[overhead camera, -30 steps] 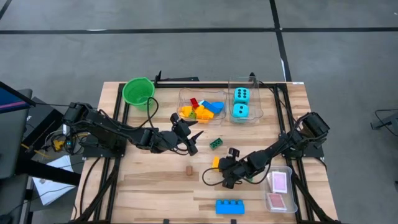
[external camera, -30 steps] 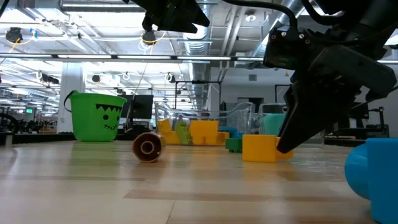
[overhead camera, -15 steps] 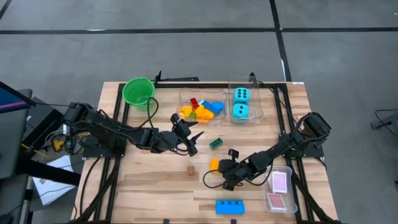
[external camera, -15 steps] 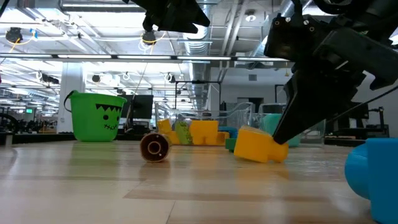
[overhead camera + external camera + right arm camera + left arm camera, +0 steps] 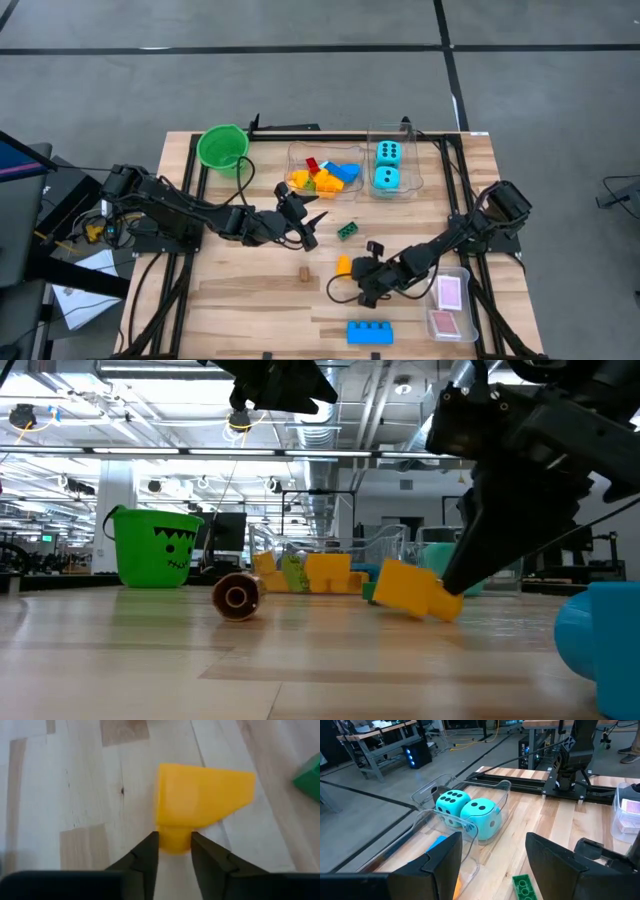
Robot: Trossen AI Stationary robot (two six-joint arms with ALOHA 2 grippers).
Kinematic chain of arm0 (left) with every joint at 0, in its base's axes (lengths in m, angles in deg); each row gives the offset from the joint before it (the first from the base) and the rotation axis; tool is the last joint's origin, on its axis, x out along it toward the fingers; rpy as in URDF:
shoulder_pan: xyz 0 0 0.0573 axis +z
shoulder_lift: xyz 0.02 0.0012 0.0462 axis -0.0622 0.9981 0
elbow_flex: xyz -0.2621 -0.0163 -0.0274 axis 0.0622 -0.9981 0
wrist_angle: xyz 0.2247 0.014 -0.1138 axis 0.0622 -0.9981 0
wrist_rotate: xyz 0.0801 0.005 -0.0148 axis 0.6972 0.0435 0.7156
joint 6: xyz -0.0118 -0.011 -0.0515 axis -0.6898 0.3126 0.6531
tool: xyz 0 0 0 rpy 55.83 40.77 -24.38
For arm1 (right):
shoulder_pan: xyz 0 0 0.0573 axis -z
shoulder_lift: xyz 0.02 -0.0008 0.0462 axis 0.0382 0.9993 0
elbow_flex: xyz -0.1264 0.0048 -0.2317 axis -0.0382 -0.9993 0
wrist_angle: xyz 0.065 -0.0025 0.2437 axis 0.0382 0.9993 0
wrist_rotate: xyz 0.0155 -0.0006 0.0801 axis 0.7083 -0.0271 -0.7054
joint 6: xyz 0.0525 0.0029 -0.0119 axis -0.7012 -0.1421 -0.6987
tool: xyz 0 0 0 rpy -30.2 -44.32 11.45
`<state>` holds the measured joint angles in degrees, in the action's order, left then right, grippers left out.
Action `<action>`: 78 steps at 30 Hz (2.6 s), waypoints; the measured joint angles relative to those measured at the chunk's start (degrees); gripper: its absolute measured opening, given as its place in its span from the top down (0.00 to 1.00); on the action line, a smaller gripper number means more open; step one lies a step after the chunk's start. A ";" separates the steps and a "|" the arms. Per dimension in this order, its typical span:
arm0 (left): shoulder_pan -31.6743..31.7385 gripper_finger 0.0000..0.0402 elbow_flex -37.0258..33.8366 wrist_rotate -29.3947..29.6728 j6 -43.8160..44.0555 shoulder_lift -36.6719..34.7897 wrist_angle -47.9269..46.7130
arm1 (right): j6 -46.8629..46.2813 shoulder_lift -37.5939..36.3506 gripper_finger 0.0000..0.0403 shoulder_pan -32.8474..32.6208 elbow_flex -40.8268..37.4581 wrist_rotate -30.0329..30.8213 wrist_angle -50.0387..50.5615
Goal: Pick & Place Toys
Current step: Put the yellow gamepiece into the left transparent bin
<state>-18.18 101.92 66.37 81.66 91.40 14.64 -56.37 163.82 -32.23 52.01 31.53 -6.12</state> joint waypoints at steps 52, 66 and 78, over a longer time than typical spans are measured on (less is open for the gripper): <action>0.00 0.47 0.00 -0.07 -0.02 0.00 -2.80 | -23.47 0.03 0.29 -1.33 5.37 2.50 3.32; -0.22 0.47 0.04 -0.01 2.67 -3.09 -8.56 | -36.30 0.03 0.29 0.95 12.26 5.16 17.11; -2.20 0.47 -2.94 -0.60 18.03 -17.11 -27.02 | -40.56 0.03 0.29 2.92 15.58 2.38 19.82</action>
<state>-20.38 98.98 65.77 99.70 74.29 -12.38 -96.93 163.85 -29.31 67.59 33.91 13.70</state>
